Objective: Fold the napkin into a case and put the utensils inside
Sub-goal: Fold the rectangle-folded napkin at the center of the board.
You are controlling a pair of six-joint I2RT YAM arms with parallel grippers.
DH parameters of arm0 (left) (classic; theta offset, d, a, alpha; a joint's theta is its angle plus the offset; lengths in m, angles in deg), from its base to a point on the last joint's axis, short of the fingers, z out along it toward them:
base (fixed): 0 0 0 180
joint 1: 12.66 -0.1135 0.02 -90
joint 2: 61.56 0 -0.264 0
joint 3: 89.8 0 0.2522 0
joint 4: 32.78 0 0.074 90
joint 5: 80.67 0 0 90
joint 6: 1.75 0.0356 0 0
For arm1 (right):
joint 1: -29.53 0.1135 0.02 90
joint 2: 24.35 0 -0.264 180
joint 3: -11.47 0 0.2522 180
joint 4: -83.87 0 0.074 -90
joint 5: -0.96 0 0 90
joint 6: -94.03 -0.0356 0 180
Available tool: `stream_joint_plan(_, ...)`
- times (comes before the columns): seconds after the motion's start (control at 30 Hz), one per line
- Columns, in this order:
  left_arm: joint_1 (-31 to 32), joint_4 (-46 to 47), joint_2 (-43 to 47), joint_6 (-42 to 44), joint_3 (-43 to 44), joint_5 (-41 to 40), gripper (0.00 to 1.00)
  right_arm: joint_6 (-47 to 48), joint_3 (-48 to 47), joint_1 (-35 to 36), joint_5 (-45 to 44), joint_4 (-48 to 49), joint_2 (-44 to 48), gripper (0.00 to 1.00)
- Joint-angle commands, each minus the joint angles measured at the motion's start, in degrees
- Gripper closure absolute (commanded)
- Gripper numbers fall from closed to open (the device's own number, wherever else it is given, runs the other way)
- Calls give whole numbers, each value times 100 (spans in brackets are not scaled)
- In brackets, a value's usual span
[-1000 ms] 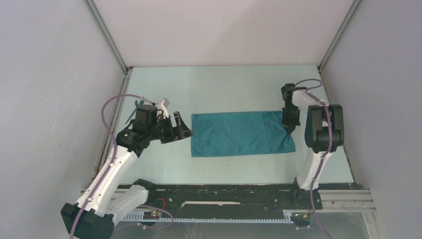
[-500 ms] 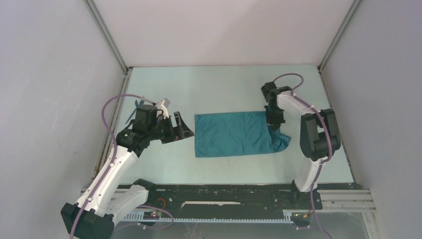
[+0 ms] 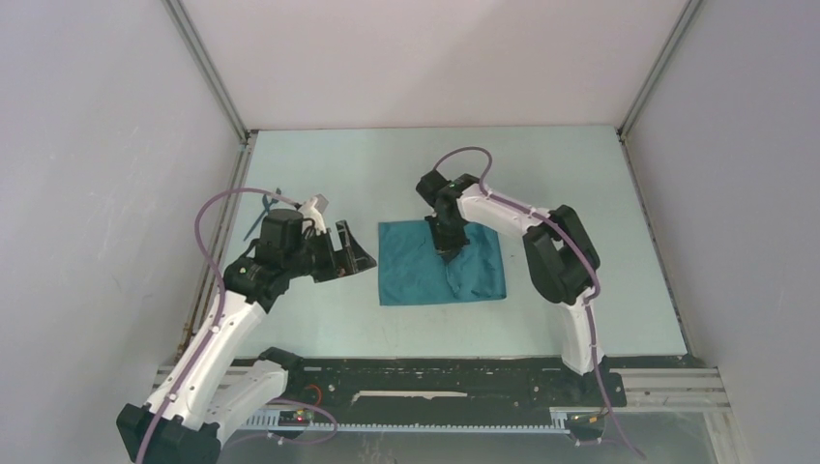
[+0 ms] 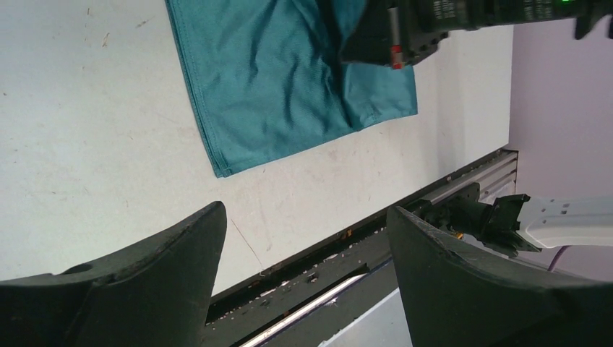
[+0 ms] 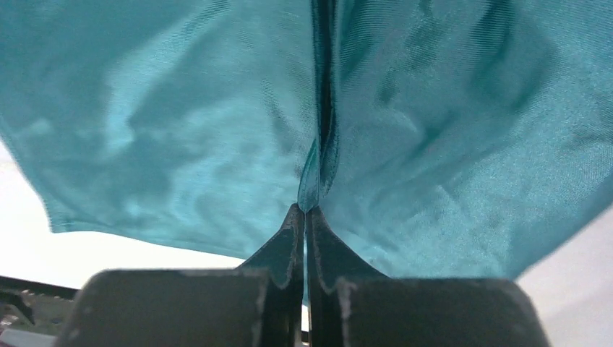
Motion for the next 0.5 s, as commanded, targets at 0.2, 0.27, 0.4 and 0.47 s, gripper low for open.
stream_joint_plan(0.2,20,-52,342,-48,-13,-155,12,-471,-807,280,1128,375,-551,100)
stream_joint_plan(0.27,21,-57,382,-59,-39,-187,12,-509,-892,312,1272,432,-624,100)
stream_joint_plan(0.4,11,-72,395,-50,-32,-205,12,-578,-1164,398,1517,455,-838,100)
stream_joint_plan(0.47,13,-96,410,-45,-19,-217,12,-619,-1267,443,1629,497,-914,100)
